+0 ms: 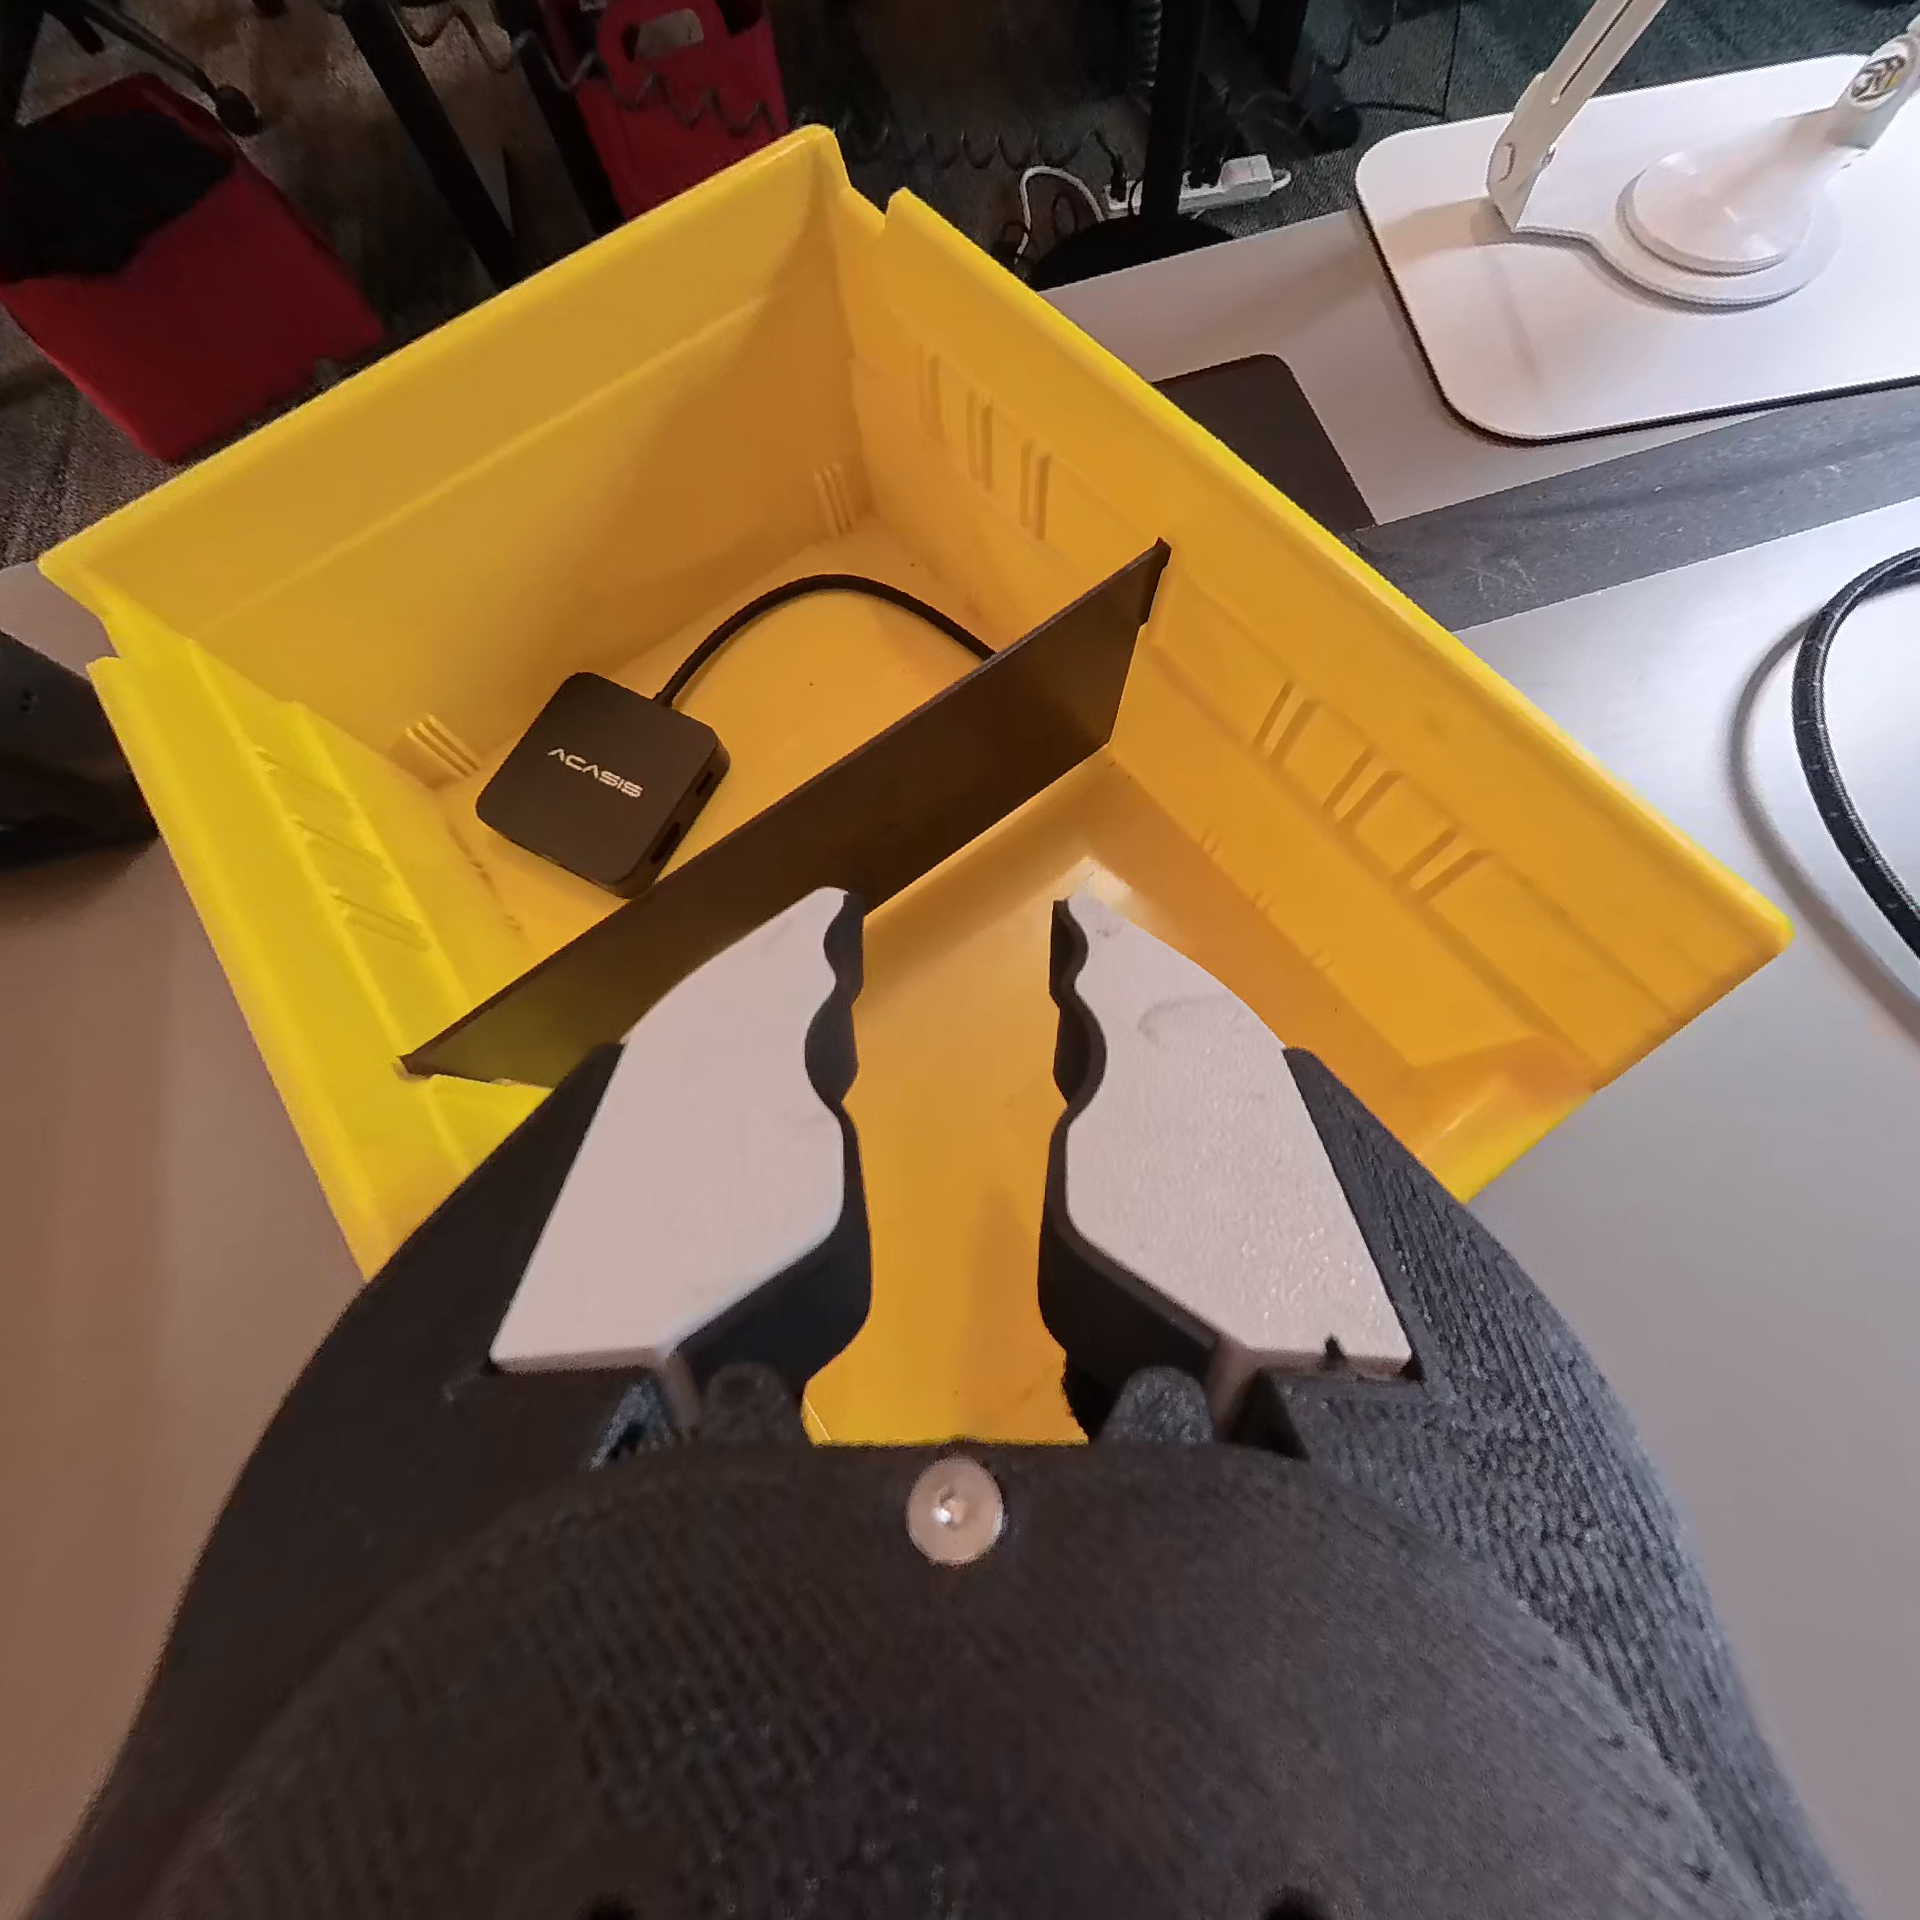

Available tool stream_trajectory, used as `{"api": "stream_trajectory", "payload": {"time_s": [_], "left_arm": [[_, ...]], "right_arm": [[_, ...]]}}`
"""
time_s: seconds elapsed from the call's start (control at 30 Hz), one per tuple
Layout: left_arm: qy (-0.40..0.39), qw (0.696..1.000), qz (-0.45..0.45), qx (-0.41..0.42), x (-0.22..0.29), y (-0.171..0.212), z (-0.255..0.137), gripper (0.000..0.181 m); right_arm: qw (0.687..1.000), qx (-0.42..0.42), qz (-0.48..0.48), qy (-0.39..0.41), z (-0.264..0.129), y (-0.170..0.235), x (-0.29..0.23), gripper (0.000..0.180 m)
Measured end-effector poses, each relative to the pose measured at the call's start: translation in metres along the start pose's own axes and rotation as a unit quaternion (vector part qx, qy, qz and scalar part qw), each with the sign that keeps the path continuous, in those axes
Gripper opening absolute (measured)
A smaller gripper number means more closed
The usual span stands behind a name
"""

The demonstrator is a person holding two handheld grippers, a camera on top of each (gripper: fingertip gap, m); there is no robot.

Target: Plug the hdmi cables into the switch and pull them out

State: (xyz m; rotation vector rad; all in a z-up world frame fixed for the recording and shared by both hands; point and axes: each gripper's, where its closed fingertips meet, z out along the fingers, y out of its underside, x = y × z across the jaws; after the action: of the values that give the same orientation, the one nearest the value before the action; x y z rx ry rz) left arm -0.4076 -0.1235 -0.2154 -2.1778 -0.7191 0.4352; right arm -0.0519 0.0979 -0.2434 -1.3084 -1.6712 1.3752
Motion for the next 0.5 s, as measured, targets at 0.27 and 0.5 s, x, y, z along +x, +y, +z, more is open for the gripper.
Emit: {"api": "stream_trajectory", "payload": {"time_s": [0.27,0.5], "left_arm": [[-0.014,1.000,0.021,-0.017,-0.007,-0.004,0.003,0.038],[-0.036,0.998,0.026,-0.040,-0.033,-0.023,0.014,0.036]], "right_arm": [[1.000,0.001,-0.004,-0.001,-0.001,0.000,-0.001,0.031],[1.000,0.010,-0.004,0.001,-0.003,-0.004,-0.001,0.032]]}}
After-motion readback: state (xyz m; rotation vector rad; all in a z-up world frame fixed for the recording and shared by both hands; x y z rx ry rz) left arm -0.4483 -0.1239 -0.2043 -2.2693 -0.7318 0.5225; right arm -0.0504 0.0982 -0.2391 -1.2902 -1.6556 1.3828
